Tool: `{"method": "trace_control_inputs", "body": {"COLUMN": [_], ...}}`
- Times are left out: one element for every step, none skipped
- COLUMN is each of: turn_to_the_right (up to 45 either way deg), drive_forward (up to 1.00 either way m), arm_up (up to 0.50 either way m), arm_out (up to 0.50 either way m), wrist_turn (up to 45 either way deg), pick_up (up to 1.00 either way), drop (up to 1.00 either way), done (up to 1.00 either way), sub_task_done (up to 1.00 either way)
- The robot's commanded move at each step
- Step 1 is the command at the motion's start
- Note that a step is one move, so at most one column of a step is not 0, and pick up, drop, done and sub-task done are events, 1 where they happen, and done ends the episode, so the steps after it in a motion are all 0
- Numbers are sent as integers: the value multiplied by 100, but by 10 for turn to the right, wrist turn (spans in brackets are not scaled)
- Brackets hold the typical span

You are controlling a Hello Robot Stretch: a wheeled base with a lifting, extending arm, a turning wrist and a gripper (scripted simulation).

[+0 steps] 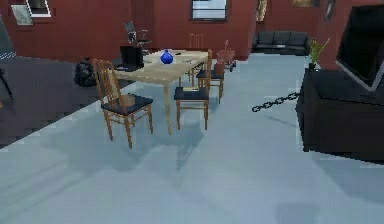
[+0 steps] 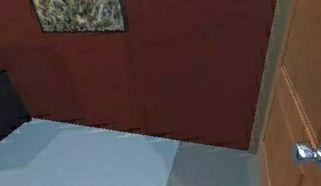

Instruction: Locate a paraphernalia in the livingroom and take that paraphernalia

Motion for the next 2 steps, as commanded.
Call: {"method": "trace_control_inputs", "body": {"turn_to_the_right": [150,0], "drive_forward": [0,100], "arm_up": [0,0], "arm_out": [0,0], "wrist_turn": [0,0], "pick_up": [0,0], "drop": [0,0], "done": [0,0], "sub_task_done": [0,0]}}
